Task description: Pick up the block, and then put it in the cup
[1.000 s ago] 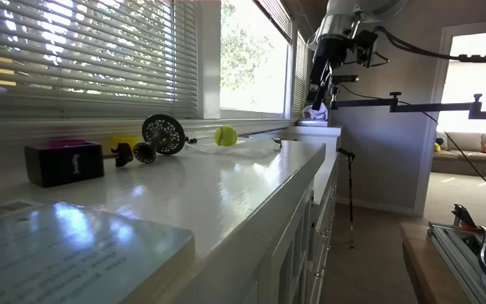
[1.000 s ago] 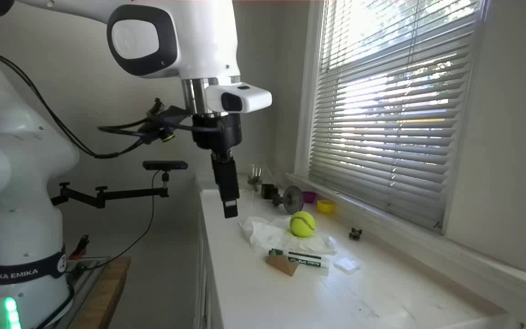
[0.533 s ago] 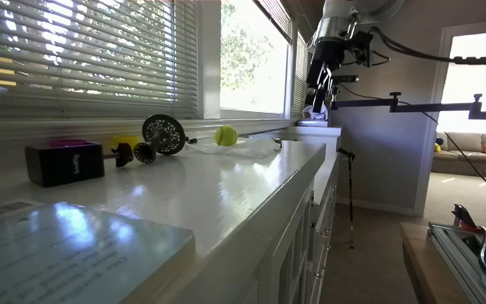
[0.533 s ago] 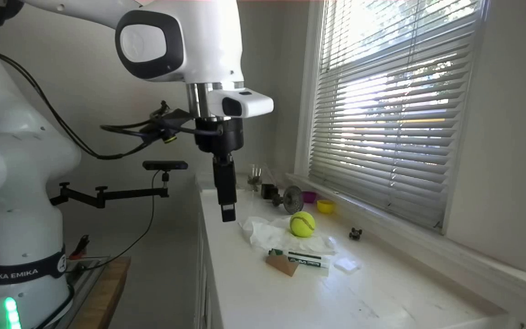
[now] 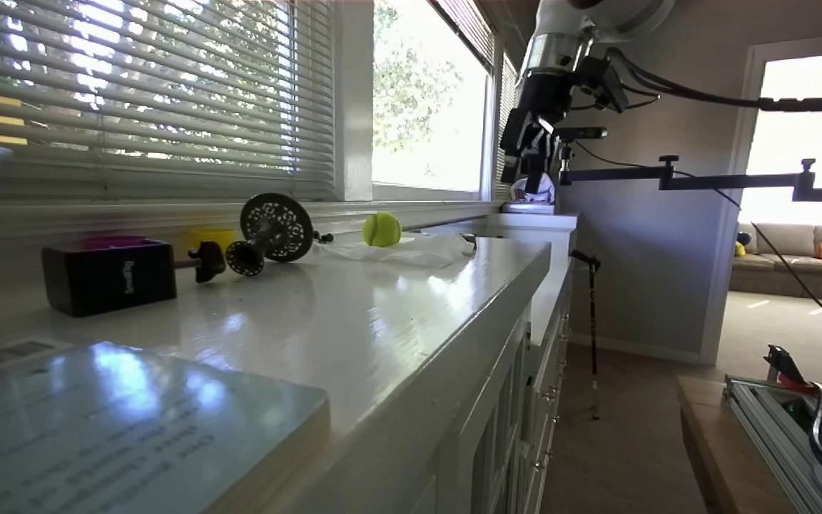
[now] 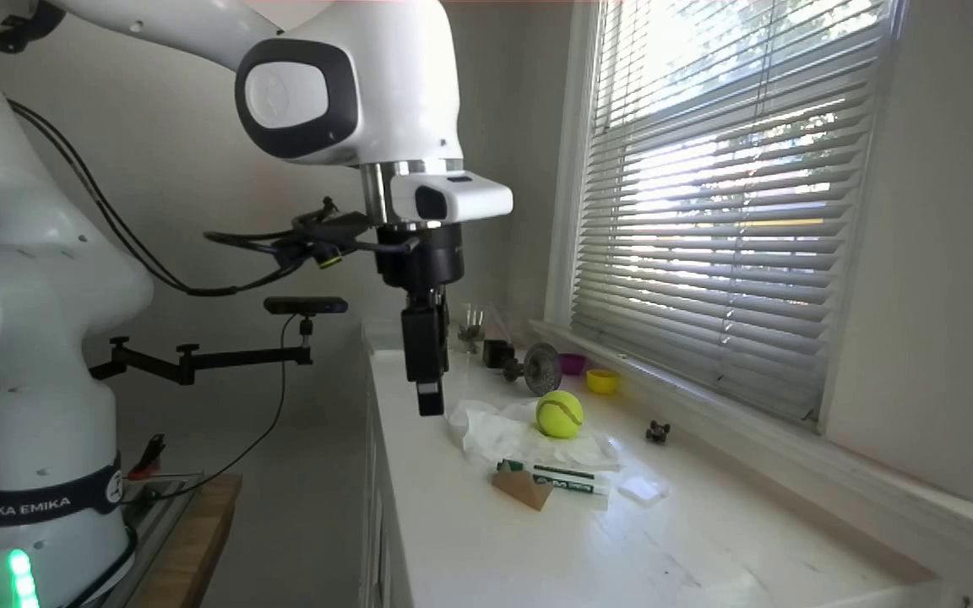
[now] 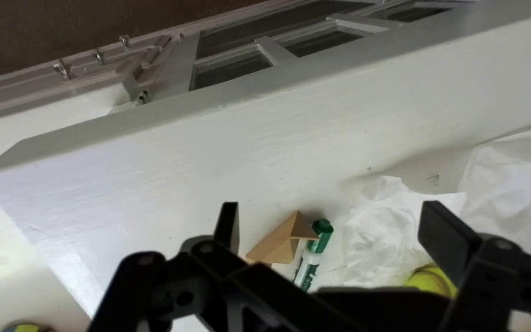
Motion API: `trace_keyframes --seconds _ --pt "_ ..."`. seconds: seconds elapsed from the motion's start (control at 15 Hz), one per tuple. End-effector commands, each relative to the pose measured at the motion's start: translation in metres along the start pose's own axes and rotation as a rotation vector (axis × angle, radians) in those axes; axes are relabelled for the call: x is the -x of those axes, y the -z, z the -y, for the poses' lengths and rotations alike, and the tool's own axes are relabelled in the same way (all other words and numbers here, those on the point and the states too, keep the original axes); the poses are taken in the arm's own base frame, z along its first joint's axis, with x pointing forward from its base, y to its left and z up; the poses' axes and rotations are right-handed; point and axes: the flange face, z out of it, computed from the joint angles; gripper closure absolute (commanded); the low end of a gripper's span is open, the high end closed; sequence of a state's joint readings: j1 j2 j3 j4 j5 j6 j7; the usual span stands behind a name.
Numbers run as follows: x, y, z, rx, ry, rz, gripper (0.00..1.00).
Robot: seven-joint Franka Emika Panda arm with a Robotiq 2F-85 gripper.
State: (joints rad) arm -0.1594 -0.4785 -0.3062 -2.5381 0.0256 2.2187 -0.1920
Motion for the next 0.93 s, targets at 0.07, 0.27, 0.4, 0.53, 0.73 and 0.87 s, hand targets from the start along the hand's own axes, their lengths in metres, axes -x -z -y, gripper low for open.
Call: trace_keyframes --seconds 0.07,0.27,0.4,0.53,0.73,0.87 --pt "-0.021 -0.027 0.014 0.086 -0.226 0.020 0.00" --pt "-0.039 -0.045 0.014 0.123 -0.376 0.043 0.00" --pt "-0.055 -0.053 0.006 0.142 -0.481 0.054 0.00" --pt "-0.075 -0.061 -0.005 0.159 -0.587 0.065 0.00" --pt "-0.101 -0.070 -0.021 0.193 -0.740 0.068 0.00" --pt "-0.115 -0.079 -0.025 0.221 -0.840 0.076 0.00"
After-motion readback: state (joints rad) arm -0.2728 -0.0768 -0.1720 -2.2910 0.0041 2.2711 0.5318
